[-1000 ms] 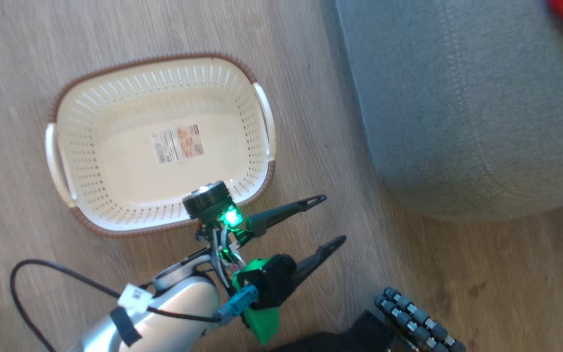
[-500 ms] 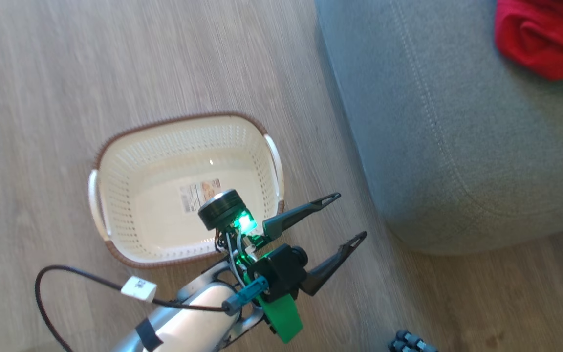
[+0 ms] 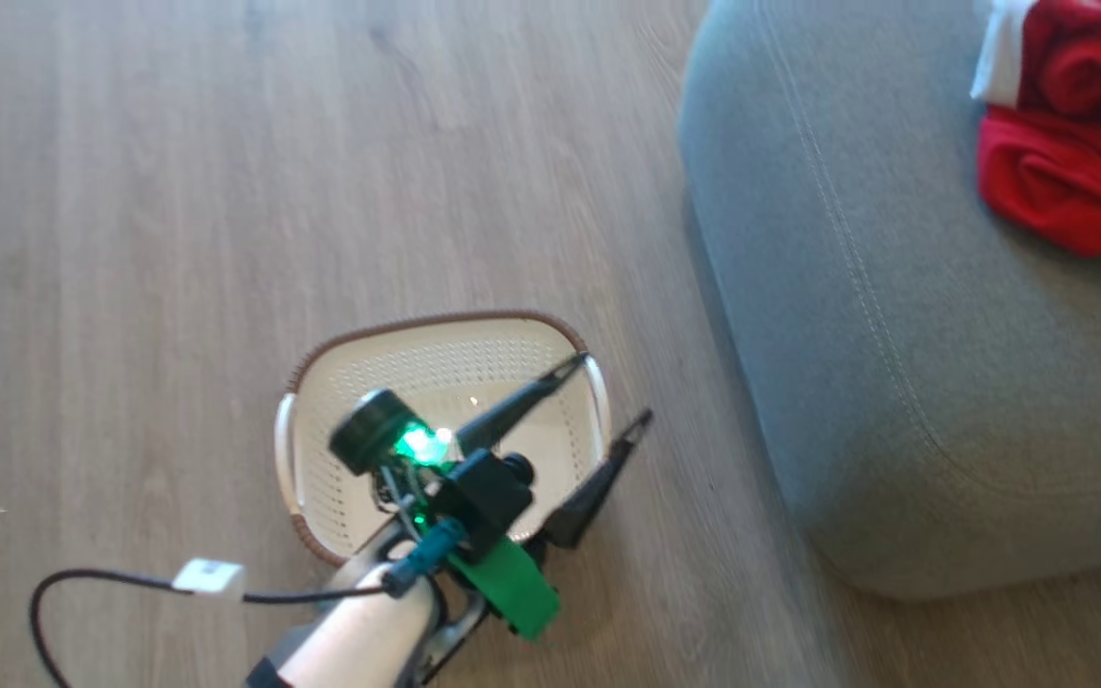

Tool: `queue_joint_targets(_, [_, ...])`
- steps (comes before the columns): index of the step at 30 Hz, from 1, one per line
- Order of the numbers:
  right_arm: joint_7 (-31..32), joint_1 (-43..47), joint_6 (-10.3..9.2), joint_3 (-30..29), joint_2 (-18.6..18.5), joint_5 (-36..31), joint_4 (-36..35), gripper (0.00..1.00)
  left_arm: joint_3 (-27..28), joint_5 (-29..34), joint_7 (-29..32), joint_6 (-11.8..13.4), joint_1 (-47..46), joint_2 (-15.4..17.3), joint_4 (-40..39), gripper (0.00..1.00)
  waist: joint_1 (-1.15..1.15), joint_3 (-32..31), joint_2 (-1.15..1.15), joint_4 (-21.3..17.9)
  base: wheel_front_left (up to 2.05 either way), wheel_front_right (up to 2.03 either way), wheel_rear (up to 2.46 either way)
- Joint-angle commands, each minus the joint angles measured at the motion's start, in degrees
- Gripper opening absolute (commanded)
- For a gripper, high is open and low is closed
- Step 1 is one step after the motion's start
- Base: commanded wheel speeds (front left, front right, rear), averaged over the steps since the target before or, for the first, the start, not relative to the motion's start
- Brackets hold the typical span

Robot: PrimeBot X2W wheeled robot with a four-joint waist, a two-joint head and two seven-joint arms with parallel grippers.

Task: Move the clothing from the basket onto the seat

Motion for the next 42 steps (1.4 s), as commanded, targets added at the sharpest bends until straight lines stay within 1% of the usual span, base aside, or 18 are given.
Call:
queue_joint_targets(1, [-0.52, 1.79, -0.01, 0.67, -1.19, 0.80, -4.35, 1.00, 3.41, 0.35, -0.29, 0.72, -0.46, -0.53, -1.43, 1.00, 0.00, -2.58, 0.00, 2.43, 0.00, 0.00, 0.00])
queue_joint_targets(2, [-0.52, 3.26, -0.01, 0.81, -0.89, 1.25, -6.44, 1.00, 4.47, 0.34, -0.29, 1.04, -0.10, -0.71, -1.40, 1.00, 0.00, -3.17, 0.00, 2.99, 0.00, 0.00, 0.00])
queue_joint_targets(3, [-0.52, 6.04, -0.01, 1.21, -0.04, 2.04, -10.53, 1.00, 6.72, 0.53, -0.29, 2.00, 0.56, -0.98, -1.35, 1.00, 0.00, -4.16, 0.00, 4.09, 0.00, 0.00, 0.00])
queue_joint_targets(4, [-0.52, 7.35, -0.01, 1.48, 0.45, 2.44, -12.39, 1.00, 7.81, 0.63, -0.29, 2.49, 0.87, -1.11, -1.28, 1.00, 0.00, -4.59, 0.00, 4.63, 0.00, 0.00, 0.00])
queue_joint_targets(7, [-0.52, 11.10, -0.01, 2.06, 2.42, 2.97, -17.12, 1.00, 11.05, 0.63, -0.29, 3.97, 1.88, -1.65, -1.11, 1.00, 0.00, -5.92, 0.00, 6.41, 0.00, 0.00, 0.00])
queue_joint_targets(10, [-0.52, 14.45, -0.01, 2.12, 4.75, 3.77, -20.20, 1.00, 14.03, 0.86, -0.29, 5.49, 2.83, -2.12, -0.98, 1.00, 0.00, -7.01, 0.00, 8.29, 0.00, 0.00, 0.00])
queue_joint_targets(13, [-0.52, 17.90, -0.01, 2.35, 7.60, 4.36, -21.77, 1.00, 17.04, 1.29, -0.29, 7.52, 3.83, -2.50, -0.58, 1.00, 0.00, -7.86, 0.00, 10.09, 0.00, 0.00, 0.00])
queue_joint_targets(17, [-0.52, 22.30, -0.01, 2.70, 11.63, 5.68, -21.80, 1.00, 21.48, 1.69, -0.29, 11.57, 5.39, -2.95, -0.37, 1.00, 0.00, -8.57, 0.00, 12.00, 0.00, 0.00, 0.00])
queue_joint_targets(20, [-0.52, 25.06, -0.01, 2.60, 14.64, 7.67, -20.63, 1.00, 24.05, 1.49, -0.29, 13.27, 6.41, -3.28, -0.11, 1.00, 0.00, -8.82, 0.00, 13.18, 0.00, 0.00, 0.00])
queue_joint_targets(21, [-0.52, 25.06, -0.01, 2.60, 14.64, 7.67, -20.63, 1.00, 24.05, 1.49, -0.29, 13.27, 6.41, -3.28, -0.11, 1.00, 0.00, -8.82, 0.00, 13.18, 0.00, 0.00, 0.00])
queue_joint_targets(23, [-0.52, 27.76, -0.01, 3.18, 16.71, 7.29, -19.06, 1.00, 25.33, 1.81, -0.29, 13.72, 7.53, -3.46, 1.04, 1.00, 0.00, -9.12, 0.00, 14.07, 0.00, 0.00, 0.00])
queue_joint_targets(24, [-0.52, 27.76, -0.01, 3.18, 16.71, 7.29, -19.06, 1.00, 25.33, 1.81, -0.29, 13.72, 7.53, -3.46, 1.04, 1.00, 0.00, -9.12, 0.00, 14.07, 0.00, 0.00, 0.00])
queue_joint_targets(29, [-0.52, 30.99, -0.01, 2.71, 20.19, 6.48, -17.03, 1.00, 27.03, 1.52, -0.29, 14.16, 8.82, -3.82, 2.65, 1.00, 0.00, -9.34, 0.00, 14.81, 0.00, 0.00, 0.00])
queue_joint_targets(33, [-0.52, 32.70, -0.01, 2.40, 21.52, 5.21, -16.56, 1.00, 28.37, 0.58, -0.29, 14.40, 9.80, -4.05, 3.84, 1.00, 0.00, -9.20, 0.00, 14.79, 0.00, 0.00, 0.00])
queue_joint_targets(38, [-0.52, 33.87, -0.01, 1.83, 22.38, 3.51, -16.40, 1.00, 29.75, -0.97, -0.29, 12.47, 10.99, -4.20, 4.30, 1.00, 0.00, -9.53, 0.00, 14.49, 0.00, 0.00, 0.00])
queue_joint_targets(42, [-0.52, 34.45, -0.01, 1.43, 22.81, 3.20, -16.43, 1.00, 30.50, -0.26, -0.29, 12.28, 11.74, -4.23, 4.65, 1.00, 0.00, -9.87, 0.00, 14.28, 0.00, 0.00, 0.00])
